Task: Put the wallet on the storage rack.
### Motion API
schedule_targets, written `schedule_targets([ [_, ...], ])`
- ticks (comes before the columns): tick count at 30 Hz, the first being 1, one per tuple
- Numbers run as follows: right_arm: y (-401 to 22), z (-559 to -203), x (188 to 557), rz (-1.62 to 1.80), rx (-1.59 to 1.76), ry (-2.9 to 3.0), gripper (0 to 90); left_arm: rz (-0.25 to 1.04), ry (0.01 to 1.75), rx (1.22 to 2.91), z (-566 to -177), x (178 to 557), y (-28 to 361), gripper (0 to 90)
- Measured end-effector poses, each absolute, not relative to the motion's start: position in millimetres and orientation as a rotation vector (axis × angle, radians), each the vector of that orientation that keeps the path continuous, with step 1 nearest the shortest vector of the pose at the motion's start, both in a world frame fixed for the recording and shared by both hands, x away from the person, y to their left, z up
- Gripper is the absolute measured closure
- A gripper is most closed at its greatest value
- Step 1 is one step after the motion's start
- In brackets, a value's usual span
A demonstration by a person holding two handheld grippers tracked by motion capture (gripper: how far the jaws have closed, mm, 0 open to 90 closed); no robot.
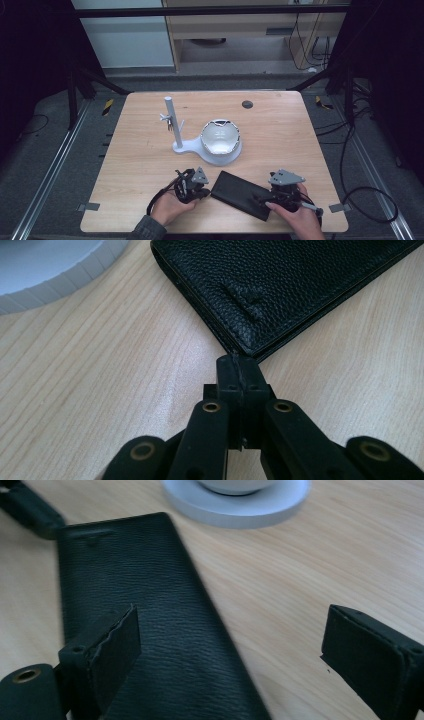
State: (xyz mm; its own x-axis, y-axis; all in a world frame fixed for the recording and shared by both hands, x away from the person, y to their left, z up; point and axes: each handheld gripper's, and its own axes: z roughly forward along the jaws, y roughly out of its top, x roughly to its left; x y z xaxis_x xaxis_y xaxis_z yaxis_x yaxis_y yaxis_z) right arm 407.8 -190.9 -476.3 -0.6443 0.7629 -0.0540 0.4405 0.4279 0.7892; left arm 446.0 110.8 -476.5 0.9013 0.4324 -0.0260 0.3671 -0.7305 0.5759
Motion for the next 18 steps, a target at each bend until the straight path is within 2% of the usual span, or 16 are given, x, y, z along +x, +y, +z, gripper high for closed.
schedule_targets([
  [18, -143.7, -483.5, 387.7, 1.03, 0.874, 2.419, 6.5, 0.145, 0.616, 2.385, -469.7, 449.7, 110.3, 90.0],
])
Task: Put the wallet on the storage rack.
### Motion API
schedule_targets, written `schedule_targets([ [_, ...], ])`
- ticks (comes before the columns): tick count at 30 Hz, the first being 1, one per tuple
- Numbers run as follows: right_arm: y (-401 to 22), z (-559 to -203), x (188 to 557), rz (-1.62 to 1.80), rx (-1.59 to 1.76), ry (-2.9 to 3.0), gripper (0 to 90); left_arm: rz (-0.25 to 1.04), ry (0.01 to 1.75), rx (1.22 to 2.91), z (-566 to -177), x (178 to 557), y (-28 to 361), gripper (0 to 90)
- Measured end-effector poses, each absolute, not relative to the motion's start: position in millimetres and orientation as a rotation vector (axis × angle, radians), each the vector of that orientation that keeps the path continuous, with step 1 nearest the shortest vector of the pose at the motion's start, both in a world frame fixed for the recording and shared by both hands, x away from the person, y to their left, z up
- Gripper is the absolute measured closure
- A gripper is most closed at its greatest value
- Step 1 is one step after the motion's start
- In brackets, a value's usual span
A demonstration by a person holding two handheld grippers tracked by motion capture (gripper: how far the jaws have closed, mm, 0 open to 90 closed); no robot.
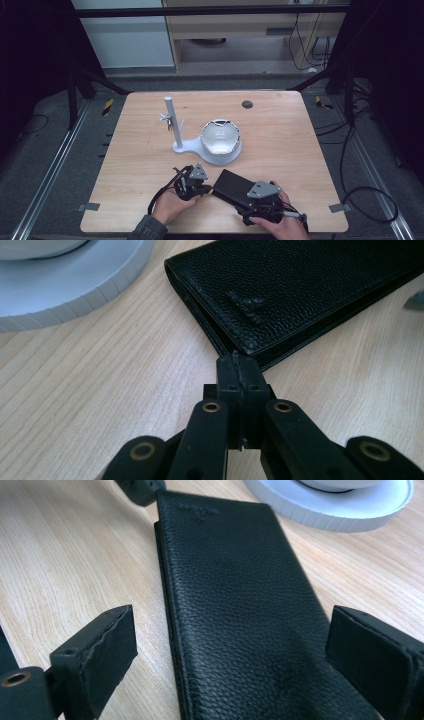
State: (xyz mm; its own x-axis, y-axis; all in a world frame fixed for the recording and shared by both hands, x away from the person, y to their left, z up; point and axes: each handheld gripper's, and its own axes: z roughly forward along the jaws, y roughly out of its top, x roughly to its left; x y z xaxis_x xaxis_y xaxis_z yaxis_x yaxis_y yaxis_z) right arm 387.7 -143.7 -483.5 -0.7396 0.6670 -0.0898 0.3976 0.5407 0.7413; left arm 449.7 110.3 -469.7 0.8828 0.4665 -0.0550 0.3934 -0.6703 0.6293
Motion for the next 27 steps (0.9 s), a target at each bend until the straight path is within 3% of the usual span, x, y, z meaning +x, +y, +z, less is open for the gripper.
schedule_targets([
  [15, -143.8, -488.3, 394.0, 0.921, 0.92, 2.382, 15.3, 0.127, 0.618, 2.35, -465.2, 451.7, 107.2, 90.0],
  [27, -147.2, -485.7, 396.9, 0.917, 0.935, 2.373, 14.7, 0.121, 0.593, 2.359, -466.1, 454.5, 91.5, 90.0],
])
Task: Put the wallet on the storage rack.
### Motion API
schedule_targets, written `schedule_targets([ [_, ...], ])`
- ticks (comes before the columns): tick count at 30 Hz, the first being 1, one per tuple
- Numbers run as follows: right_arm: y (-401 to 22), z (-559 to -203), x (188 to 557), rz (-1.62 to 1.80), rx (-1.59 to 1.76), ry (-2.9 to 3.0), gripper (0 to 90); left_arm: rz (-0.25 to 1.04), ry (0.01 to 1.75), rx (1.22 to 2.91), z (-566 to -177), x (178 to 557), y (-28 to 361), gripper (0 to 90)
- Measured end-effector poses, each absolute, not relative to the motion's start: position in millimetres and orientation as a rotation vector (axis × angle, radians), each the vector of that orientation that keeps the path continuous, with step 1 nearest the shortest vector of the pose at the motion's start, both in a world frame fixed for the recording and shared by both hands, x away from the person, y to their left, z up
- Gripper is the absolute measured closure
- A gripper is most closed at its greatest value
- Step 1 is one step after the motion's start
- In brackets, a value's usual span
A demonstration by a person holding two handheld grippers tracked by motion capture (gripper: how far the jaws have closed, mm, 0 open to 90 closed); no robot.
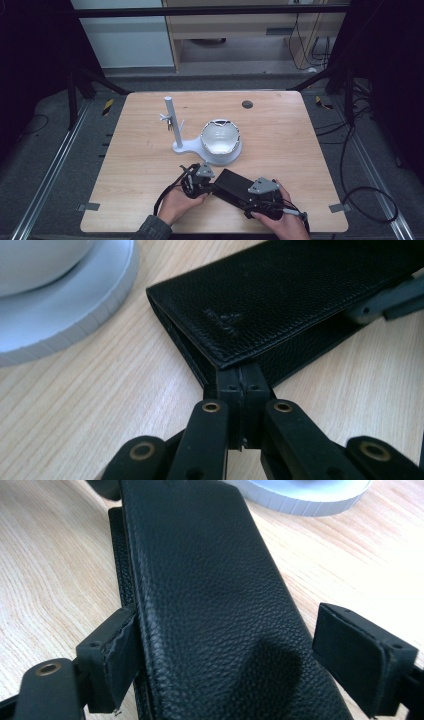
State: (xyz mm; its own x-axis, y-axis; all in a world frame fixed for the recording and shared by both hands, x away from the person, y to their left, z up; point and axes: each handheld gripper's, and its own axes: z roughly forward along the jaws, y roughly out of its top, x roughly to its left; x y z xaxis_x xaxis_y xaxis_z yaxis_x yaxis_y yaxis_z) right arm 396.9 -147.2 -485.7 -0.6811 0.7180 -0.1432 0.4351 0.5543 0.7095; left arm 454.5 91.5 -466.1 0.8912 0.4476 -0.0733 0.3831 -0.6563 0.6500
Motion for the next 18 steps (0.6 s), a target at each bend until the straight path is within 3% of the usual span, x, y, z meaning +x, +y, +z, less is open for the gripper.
schedule_targets([
  [10, -138.5, -478.2, 406.2, 0.853, 0.93, 2.456, 10.7, 0.115, 0.608, 2.368, -459.1, 464.7, 87.4, 89.7],
  [18, -130.8, -472.5, 414.2, 0.734, 0.884, 2.545, 14.9, 0.087, 0.619, 2.406, -454.1, 469.3, 84.9, 89.7],
])
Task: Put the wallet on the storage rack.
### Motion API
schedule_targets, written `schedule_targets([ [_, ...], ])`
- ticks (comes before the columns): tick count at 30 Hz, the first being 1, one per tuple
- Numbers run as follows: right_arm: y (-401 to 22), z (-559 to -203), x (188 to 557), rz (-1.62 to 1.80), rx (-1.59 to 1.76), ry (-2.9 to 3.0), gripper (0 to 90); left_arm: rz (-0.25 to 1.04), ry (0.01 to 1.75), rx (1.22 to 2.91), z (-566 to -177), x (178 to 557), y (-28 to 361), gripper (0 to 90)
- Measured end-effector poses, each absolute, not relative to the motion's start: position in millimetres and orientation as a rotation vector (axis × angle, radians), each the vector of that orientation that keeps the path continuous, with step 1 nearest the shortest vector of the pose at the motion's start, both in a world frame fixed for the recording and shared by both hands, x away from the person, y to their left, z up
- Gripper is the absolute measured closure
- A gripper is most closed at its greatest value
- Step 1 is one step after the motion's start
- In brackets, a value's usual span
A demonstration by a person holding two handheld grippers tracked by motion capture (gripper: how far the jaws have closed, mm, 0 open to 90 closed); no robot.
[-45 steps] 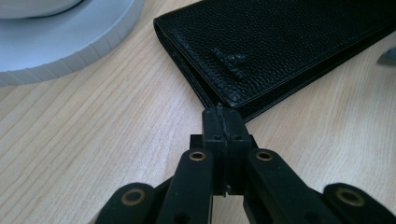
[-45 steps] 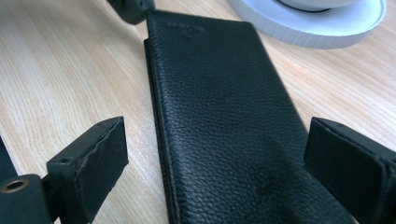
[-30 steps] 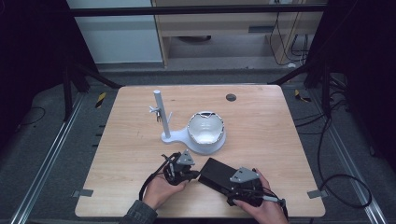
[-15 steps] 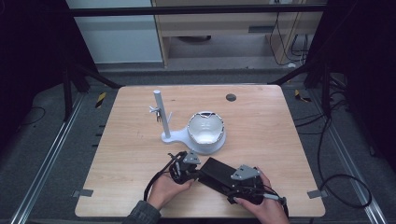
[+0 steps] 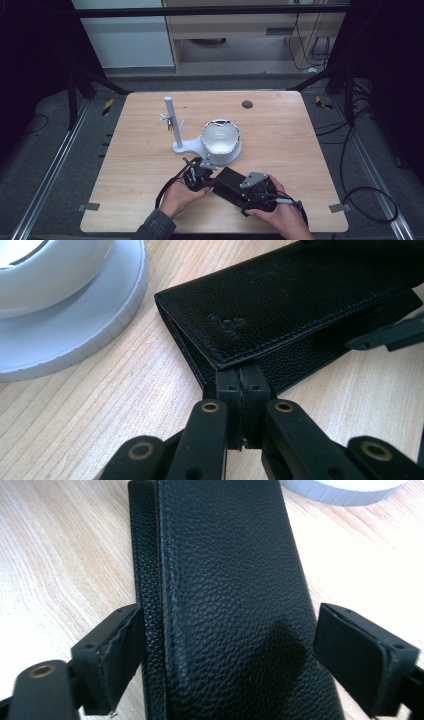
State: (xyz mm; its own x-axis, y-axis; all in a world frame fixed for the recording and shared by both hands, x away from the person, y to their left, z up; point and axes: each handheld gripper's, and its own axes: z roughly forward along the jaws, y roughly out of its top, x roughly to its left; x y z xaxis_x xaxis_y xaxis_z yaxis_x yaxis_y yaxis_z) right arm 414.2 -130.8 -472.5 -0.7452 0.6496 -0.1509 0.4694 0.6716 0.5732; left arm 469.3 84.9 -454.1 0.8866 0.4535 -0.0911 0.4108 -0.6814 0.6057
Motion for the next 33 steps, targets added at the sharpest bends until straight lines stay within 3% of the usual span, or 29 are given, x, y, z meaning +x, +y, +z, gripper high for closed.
schedule_targets([
  [11, -127.4, -471.8, 426.3, 0.652, 0.885, 2.568, 24.7, 0.084, 0.635, 2.367, -441.3, 474.1, 85.5, 89.7],
  [17, -130.7, -468.1, 429.2, 0.63, 0.856, 2.545, 46.8, 0.096, 0.64, 2.353, -436.9, 474.5, 85.9, 87.9],
  [19, -132.4, -465.5, 428.9, 0.629, 0.817, 2.537, 58.5, 0.12, 0.649, 2.347, -435.3, 473.7, 87.7, 83.8],
  [21, -133.5, -462.7, 428.6, 0.618, 0.779, 2.522, 69.8, 0.153, 0.663, 2.335, -433.4, 473.2, 90.1, 77.0],
  [24, -136.7, -457.1, 428.7, 0.612, 0.718, 2.499, 80.7, 0.199, 0.681, 2.337, -432.0, 472.9, 93.1, 56.1],
  [29, -146.4, -449.6, 427.3, 0.652, 0.687, 2.483, 83.9, 0.211, 0.651, 2.308, -430.6, 472.0, 101.3, 29.9],
  [33, -158.8, -442.7, 423.8, 0.742, 0.665, 2.457, 84.0, 0.189, 0.614, 2.299, -431.7, 471.7, 104.2, 16.7],
])
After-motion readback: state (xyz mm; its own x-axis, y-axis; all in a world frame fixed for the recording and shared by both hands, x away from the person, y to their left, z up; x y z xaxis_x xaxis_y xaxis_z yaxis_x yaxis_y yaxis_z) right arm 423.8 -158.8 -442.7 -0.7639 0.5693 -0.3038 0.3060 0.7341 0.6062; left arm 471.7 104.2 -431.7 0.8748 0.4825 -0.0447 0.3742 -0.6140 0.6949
